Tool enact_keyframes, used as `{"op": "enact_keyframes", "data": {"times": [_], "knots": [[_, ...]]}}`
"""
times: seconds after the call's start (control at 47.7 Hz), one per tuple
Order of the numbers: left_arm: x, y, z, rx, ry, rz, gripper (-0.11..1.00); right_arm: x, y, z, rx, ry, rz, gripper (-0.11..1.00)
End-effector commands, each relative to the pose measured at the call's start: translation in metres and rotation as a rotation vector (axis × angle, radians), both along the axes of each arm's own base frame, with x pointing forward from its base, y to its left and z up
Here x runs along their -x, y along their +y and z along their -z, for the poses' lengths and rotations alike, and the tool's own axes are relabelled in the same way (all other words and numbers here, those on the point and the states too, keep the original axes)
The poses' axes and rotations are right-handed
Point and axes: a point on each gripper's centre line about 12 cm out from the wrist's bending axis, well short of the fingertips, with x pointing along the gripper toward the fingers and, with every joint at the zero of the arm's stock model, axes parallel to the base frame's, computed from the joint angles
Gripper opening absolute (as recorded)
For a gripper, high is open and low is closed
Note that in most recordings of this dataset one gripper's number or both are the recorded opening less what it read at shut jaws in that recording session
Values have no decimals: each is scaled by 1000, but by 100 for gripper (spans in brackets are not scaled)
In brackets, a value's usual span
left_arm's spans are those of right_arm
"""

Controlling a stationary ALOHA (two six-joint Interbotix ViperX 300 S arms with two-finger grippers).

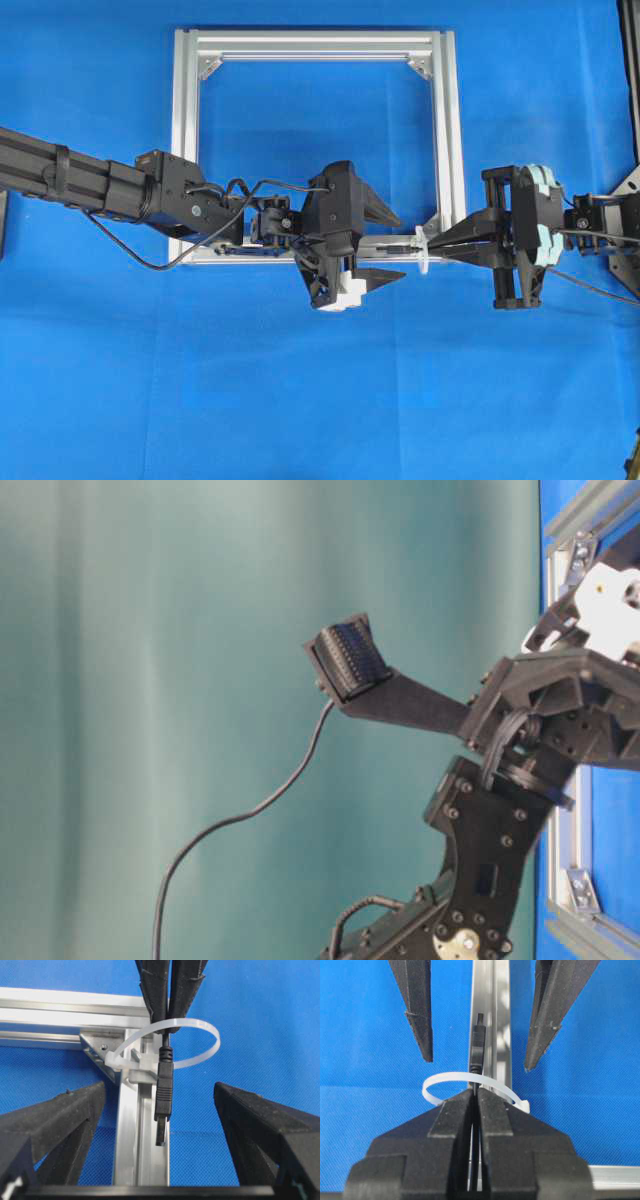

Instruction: Insert the wire through the string loop located on the right side.

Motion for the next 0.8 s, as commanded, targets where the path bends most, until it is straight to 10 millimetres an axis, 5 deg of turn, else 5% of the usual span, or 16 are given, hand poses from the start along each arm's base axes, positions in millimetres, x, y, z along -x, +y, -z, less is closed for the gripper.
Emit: {"op": "enact_keyframes", "data": {"times": [0.0, 0.462, 0.713, 0.776], "knots": [[-5, 1, -18, 2, -47, -3, 85, -4, 0, -5, -3, -21, 3, -4], [-5, 1, -18, 2, -44, -2, 79, -4, 0, -5, -3, -21, 3, -4], [-6, -1, -20, -2, -58, 3, 12, -4, 0, -5, -3, -21, 3, -4], [-6, -1, -19, -2, -57, 3, 8, -4, 0, -5, -3, -23, 3, -4]]}}
